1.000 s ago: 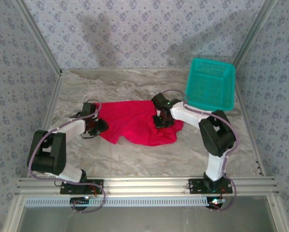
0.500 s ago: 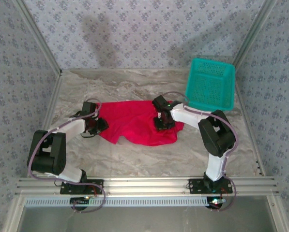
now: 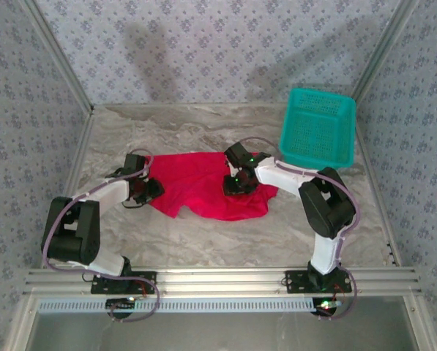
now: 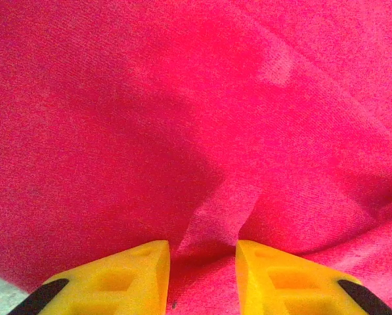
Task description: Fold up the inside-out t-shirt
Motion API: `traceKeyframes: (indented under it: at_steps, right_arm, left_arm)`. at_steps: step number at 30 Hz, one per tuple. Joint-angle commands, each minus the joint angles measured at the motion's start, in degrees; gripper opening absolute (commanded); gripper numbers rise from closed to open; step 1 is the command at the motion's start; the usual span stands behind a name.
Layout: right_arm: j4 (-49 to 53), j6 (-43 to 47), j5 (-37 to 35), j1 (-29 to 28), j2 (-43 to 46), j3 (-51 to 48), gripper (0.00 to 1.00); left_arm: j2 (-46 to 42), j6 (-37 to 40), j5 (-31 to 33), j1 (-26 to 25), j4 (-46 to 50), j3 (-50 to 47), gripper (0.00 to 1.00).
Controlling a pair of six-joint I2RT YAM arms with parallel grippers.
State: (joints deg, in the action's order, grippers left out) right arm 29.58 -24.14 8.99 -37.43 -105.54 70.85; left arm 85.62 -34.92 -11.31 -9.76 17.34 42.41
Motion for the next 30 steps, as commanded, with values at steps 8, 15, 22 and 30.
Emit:
traceKeyframes:
  at_steps: [8,15,22,30]
  right_arm:
    - [1.7,-2.05,1.69,-0.1,-0.62,2.7,0.0]
    - [28.48,-1.9,-18.9,-0.75,8.09,15.52,0.0]
    - [45.6,-1.08,-38.35,-1.23,13.27,28.61,0.0]
    - [35.29,2.8,-34.99,1.15,12.62,30.5,0.0]
  left_arm:
    - [0.16,1.67,-0.58,0.18,0.58,0.39,0.31]
    - [2.15,2.18,-0.45,2.03,0.49,0.91,0.3]
    - [2.44,3.01,-0.27,4.31,1.35,1.51,0.28]
    - [-0.72,3.14,-0.73,3.91,4.71,3.77,0.32]
